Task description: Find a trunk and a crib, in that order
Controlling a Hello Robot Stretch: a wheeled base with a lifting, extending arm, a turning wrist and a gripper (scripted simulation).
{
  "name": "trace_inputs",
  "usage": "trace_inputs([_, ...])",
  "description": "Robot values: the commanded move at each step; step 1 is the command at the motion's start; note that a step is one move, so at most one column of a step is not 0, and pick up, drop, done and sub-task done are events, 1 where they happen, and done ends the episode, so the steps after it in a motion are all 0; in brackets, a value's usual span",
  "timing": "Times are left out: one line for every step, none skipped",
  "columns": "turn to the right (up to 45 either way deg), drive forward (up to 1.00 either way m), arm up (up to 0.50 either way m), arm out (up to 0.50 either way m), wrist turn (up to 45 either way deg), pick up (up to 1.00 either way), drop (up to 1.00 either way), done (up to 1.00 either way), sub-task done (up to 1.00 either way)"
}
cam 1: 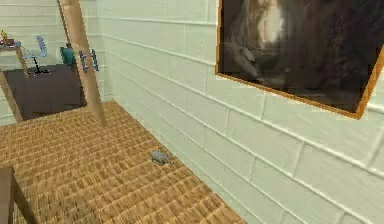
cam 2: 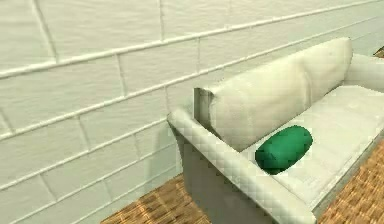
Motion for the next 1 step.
trace_inputs([-33.0,0.0,0.0,0.0,0.0,0.0,0.0,0.0,0.0])
